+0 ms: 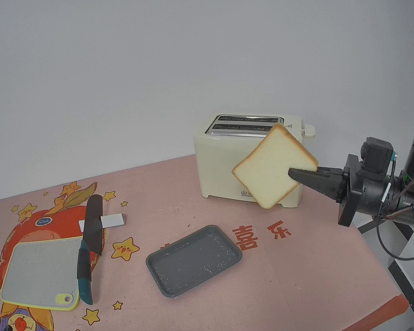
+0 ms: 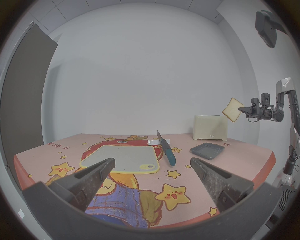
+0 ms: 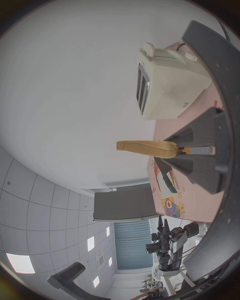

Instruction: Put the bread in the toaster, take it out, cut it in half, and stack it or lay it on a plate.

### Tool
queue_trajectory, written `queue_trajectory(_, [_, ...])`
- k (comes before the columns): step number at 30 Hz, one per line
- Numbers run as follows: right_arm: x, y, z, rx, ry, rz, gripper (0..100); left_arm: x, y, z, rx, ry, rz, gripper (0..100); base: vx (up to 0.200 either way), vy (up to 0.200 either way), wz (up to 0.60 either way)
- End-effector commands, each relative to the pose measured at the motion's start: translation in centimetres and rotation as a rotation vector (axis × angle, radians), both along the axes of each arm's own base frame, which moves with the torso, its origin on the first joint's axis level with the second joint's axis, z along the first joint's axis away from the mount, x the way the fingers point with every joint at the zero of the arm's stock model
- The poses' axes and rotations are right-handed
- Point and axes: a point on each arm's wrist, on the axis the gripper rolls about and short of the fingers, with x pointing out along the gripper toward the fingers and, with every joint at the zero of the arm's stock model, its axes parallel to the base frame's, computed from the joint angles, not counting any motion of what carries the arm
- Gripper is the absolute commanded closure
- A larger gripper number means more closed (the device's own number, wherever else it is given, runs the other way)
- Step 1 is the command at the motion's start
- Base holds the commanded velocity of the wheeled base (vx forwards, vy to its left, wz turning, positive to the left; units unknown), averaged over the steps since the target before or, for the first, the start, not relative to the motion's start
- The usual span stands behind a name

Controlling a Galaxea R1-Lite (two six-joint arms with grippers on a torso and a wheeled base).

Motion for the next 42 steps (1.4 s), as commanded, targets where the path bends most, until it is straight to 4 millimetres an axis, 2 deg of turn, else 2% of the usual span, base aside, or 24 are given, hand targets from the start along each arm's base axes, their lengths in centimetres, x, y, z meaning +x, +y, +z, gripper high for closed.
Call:
queue_trajectory(1, [1.0, 0.1, 1.2, 0.001, 0.001, -0.017, 100, 0.1, 0.0, -0.4, 0.000, 0.016, 0.000, 0, 0.000, 0.000, 0.00])
queue_trajectory(19, [3.5, -0.4, 3.5, -0.018, 0.016, -0.081, 100, 0.1, 0.0, -0.4, 0.000, 0.016, 0.000, 0, 0.000, 0.000, 0.00])
queue_trajectory(23, [4.2, -0.4, 4.6, -0.033, -0.030, -0.096, 100, 0.1, 0.0, -0.4, 0.000, 0.016, 0.000, 0, 0.000, 0.000, 0.00])
queue_trajectory(37, [5.8, -0.6, 6.3, -0.204, -0.156, -0.119, 100, 0.1, 0.0, -0.4, 0.000, 0.016, 0.000, 0, 0.000, 0.000, 0.00])
queue_trajectory(42, [5.7, -0.3, 5.9, -0.288, -0.203, -0.081, 100, 0.1, 0.0, -0.4, 0.000, 0.016, 0.000, 0, 0.000, 0.000, 0.00])
